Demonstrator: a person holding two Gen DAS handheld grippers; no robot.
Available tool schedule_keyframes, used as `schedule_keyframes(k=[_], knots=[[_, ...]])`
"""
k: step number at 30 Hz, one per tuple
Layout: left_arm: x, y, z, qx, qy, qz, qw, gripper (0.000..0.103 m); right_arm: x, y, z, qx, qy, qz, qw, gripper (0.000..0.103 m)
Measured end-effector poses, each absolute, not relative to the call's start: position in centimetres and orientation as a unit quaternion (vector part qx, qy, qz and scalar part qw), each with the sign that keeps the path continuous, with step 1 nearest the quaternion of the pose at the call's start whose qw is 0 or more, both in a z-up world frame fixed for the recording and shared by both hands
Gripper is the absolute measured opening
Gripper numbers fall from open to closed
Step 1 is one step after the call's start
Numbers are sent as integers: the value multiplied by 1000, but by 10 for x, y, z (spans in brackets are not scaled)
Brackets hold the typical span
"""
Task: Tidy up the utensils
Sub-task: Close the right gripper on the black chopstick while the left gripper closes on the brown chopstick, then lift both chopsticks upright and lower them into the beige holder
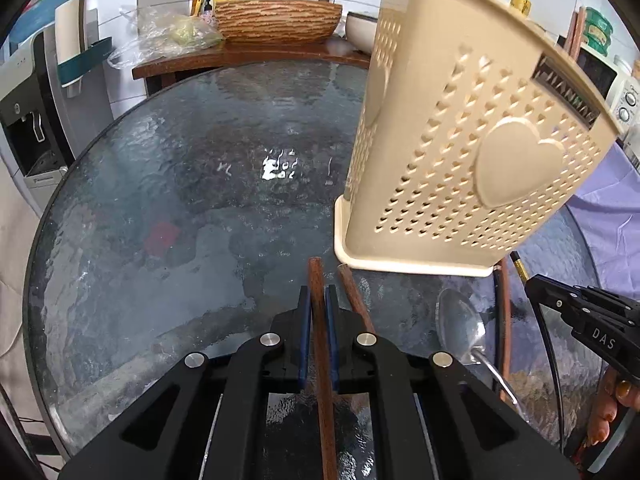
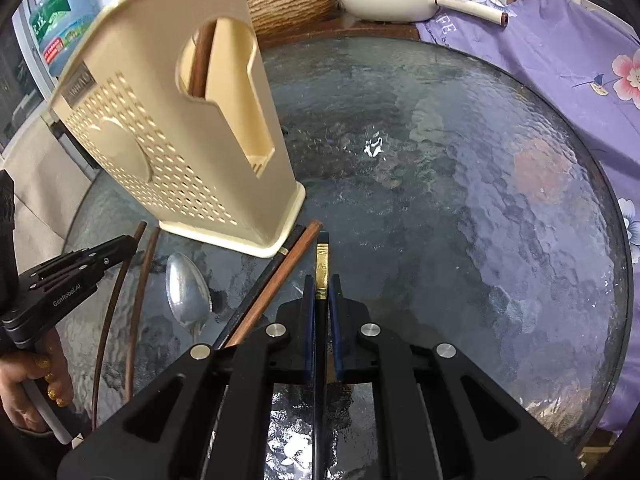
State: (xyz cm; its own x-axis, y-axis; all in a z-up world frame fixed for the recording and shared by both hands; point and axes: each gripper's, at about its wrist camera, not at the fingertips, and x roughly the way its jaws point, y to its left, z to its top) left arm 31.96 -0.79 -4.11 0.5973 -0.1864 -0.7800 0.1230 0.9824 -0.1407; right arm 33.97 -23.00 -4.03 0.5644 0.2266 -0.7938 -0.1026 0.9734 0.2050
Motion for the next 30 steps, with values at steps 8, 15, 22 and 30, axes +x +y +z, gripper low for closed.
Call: schedule_keyframes(k=[8, 15, 22, 30], knots=[[292, -7, 10, -40, 381, -102, 918, 7, 321, -242, 0, 94, 402, 130, 902, 8], [263, -10, 59, -45, 324, -124, 937, 7, 294, -249, 47, 102, 342, 171, 918, 7], [240, -12, 85, -43, 288, -133, 947, 7, 263, -254, 83, 91, 300, 194, 929, 7], [223, -16, 103, -34, 265, -150, 952, 7, 240, -258, 106, 76, 277, 207, 935, 7]])
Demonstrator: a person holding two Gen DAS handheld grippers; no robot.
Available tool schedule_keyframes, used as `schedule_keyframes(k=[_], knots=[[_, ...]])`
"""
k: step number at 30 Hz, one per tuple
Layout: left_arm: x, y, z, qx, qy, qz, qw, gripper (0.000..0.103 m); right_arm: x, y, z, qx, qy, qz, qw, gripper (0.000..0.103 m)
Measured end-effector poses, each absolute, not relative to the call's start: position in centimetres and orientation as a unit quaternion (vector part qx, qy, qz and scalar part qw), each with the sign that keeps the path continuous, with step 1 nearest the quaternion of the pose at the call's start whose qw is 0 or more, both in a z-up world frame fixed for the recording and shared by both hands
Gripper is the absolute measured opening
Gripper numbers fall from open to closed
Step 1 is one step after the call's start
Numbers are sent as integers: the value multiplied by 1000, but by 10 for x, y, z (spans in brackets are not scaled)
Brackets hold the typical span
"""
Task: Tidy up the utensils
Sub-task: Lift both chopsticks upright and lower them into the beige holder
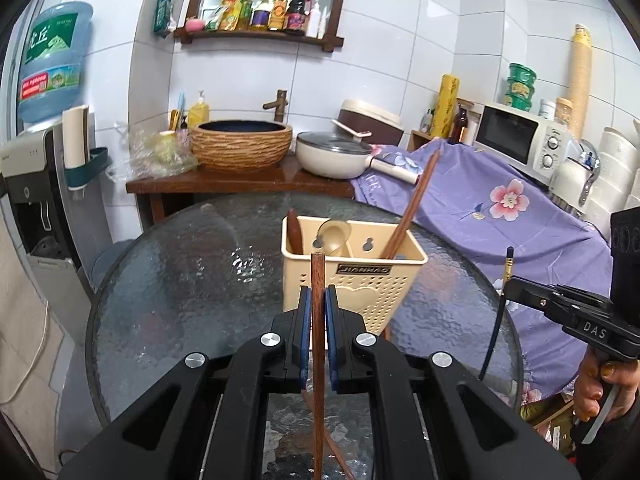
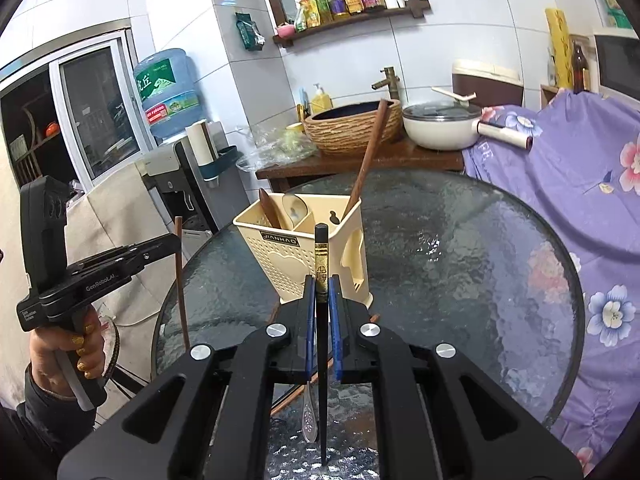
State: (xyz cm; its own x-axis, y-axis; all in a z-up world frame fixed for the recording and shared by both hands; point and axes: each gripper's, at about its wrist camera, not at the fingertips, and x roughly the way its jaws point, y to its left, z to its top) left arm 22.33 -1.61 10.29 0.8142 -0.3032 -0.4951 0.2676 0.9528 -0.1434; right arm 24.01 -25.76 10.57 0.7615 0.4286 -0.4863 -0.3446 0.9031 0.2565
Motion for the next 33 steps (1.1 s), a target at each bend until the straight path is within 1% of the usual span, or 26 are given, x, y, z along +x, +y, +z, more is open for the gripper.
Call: schedule_keyframes(k=[9, 23, 33], knots=[[214, -18, 121, -26, 243, -157, 957, 7, 228, -255, 127, 67, 256, 219, 939, 7], [214, -17, 151, -38, 229, -173, 957, 6, 237, -244, 161, 61, 247, 247, 935, 7], [218, -18, 203, -38, 199, -196, 959, 6, 250, -234, 212, 64, 239, 267, 931, 7]])
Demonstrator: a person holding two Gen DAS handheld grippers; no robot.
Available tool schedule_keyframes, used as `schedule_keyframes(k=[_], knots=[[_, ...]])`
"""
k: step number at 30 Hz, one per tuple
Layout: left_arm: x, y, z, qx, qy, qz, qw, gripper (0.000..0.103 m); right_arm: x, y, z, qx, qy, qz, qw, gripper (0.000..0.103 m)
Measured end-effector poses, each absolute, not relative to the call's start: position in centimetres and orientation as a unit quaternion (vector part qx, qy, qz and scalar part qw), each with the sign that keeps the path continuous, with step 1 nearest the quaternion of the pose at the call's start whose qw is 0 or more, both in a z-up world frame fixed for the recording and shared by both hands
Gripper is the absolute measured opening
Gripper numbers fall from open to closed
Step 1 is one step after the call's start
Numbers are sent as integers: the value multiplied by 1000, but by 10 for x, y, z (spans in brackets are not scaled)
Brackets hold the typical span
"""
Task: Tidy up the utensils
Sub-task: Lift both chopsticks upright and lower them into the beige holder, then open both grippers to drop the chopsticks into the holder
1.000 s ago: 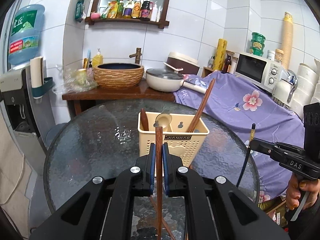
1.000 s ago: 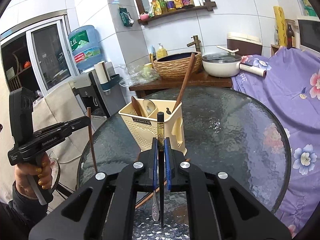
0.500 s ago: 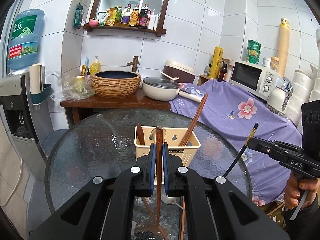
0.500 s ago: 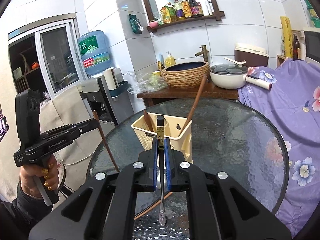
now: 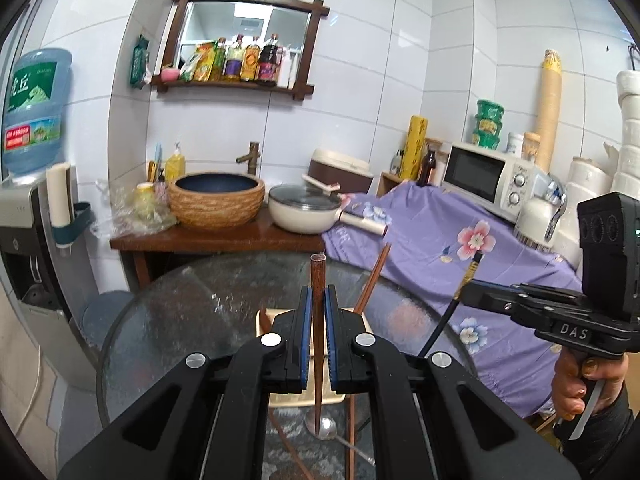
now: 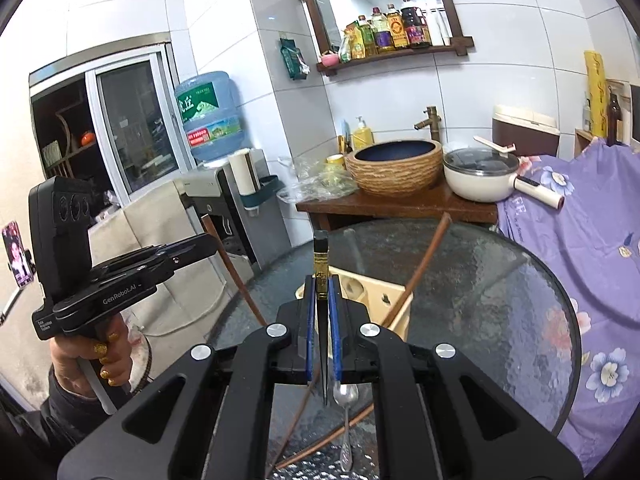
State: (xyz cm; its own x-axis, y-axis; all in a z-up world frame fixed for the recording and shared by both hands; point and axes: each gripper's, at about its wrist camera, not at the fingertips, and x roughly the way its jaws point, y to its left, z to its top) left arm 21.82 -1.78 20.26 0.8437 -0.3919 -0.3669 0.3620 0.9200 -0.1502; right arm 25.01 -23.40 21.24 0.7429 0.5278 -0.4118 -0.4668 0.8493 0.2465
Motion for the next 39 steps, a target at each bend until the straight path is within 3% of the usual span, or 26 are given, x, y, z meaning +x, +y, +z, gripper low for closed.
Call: schedule_keyframes(k=[9, 15, 39], knots=[[245, -18, 261, -49, 155, -175, 971, 6, 273, -227, 272, 56, 200, 241, 948, 7], [275, -24, 269, -58, 144, -150, 976, 6, 300, -224, 284, 52, 187, 204, 960, 7], [328, -34, 165, -66, 238, -128, 961, 4, 343, -211, 177, 61, 268, 179, 945, 7]])
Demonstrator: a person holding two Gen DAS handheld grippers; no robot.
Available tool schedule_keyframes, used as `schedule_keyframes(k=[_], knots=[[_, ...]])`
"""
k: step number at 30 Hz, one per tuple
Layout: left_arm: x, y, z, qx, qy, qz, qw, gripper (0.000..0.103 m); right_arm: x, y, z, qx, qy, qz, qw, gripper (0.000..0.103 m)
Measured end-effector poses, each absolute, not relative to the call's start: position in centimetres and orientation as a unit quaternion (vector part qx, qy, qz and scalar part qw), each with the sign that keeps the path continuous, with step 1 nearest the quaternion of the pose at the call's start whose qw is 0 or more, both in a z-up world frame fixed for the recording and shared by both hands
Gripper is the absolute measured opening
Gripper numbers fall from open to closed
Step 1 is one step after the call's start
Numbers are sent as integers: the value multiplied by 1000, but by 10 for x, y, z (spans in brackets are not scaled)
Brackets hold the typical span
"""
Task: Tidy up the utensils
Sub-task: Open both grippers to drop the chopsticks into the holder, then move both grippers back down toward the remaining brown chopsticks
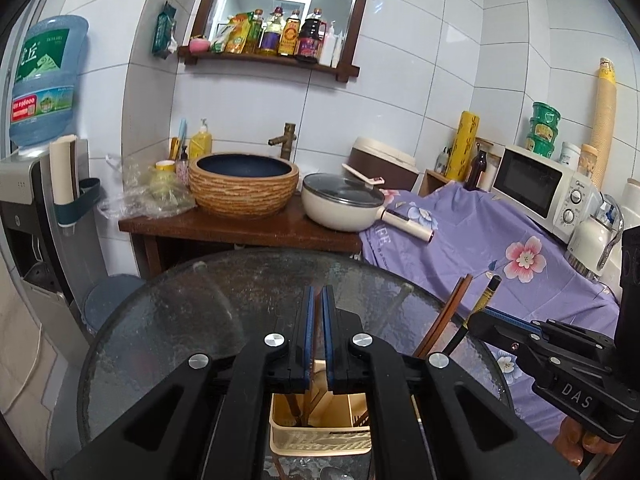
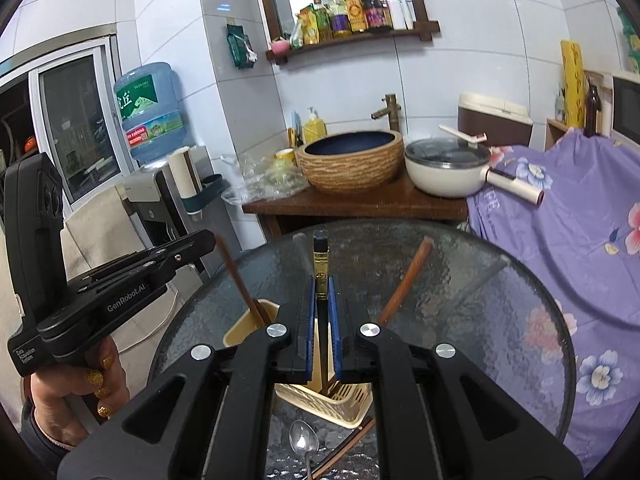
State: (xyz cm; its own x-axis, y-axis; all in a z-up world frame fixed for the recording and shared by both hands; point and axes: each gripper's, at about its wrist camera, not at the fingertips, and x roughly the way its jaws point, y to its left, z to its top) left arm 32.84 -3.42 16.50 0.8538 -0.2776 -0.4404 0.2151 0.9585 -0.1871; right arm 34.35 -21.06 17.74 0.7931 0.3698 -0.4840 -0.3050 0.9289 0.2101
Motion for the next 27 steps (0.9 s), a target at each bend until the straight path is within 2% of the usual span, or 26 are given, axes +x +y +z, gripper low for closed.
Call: schedule_keyframes(k=[10, 12, 13, 14, 15, 16, 18, 20, 22, 27], knots=[[333, -34, 145, -68, 260, -134, 954, 5, 350, -217, 155, 71, 277, 167, 944, 8], [331, -33, 140, -70, 263, -135, 953, 16, 351, -217, 150, 70, 282, 166, 942, 12], [330, -33, 138, -70, 263, -133, 953, 30, 350, -218, 148, 71, 283, 165, 942, 23], [327, -32, 135, -71, 261, -129, 954, 41, 349, -219, 146, 72, 283, 164, 943, 38], [326, -30, 133, -72, 260, -127, 955, 45, 346, -221, 143, 75, 278, 163, 944, 43], [323, -29, 130, -73, 260, -126, 955, 50, 343, -222, 142, 77, 272, 160, 946, 44], [318, -27, 123, -74, 263, -123, 954, 54, 334, -223, 138, 68, 262, 153, 950, 44], [312, -23, 115, -75, 265, -116, 954, 66, 326, -224, 136, 63, 255, 154, 953, 44], [303, -18, 104, -80, 266, -106, 955, 72, 313, -225, 130, 57, 243, 151, 956, 44], [286, -12, 71, -83, 291, -97, 948, 75, 296, -222, 97, 38, 272, 137, 952, 44]])
